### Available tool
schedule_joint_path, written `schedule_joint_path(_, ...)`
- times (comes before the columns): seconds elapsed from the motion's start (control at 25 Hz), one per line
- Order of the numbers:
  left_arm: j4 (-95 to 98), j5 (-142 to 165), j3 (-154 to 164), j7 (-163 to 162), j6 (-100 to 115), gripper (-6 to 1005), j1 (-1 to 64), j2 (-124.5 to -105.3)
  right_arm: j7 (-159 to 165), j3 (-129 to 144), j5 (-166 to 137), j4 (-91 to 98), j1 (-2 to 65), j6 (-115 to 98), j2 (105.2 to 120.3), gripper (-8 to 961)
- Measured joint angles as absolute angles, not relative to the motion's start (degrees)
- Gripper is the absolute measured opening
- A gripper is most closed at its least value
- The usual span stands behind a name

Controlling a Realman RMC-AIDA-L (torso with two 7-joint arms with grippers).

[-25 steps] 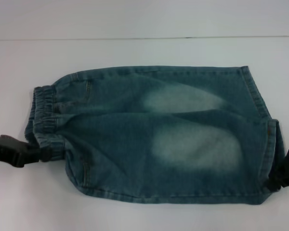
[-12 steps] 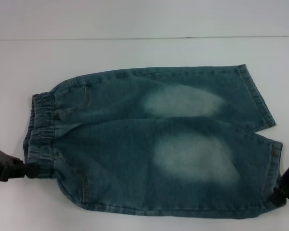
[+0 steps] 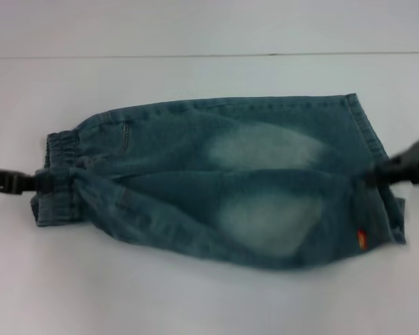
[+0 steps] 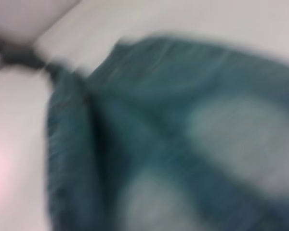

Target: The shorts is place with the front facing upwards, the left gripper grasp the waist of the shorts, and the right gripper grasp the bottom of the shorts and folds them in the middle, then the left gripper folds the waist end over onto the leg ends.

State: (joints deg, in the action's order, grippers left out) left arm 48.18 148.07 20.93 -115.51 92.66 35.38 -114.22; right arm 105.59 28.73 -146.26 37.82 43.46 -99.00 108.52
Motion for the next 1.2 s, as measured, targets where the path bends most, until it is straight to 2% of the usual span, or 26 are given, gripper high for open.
schedule_joint_path(0.16, 46.3, 147.8, 20.6, -116.0, 87.4, 37, 37.1, -115.14, 107.4, 26.8, -140.7, 35.8, 42.8, -89.1, 108.68, 23)
schedule_joint_path(0.36, 45.8, 143.6, 20.3, -117.5, 81.5, 38, 37.7, -115.84, 106.7, 26.8, -132.9, 32.2, 42.0, -77.4, 109.58, 23)
schedule_joint_path(0.56, 45.8, 138.8, 19.9, -119.0, 76.9, 40, 36.1, -115.71, 106.1, 26.9, -129.8, 33.4, 41.1, -68.8, 112.46, 24)
schedule_joint_path(0.88, 44.5, 133.5, 20.1, -118.3, 72.6, 42, 34.4, -115.95, 99.3, 27.5, -123.8, 32.4, 41.3, -57.4, 115.84, 23)
schedule_joint_path(1.2, 42.8, 133.2, 22.3, -117.7, 68.7, 44, 34.8, -116.67, 98.1, 33.8, -123.6, 28.9, 43.1, -48.5, 116.83, 44)
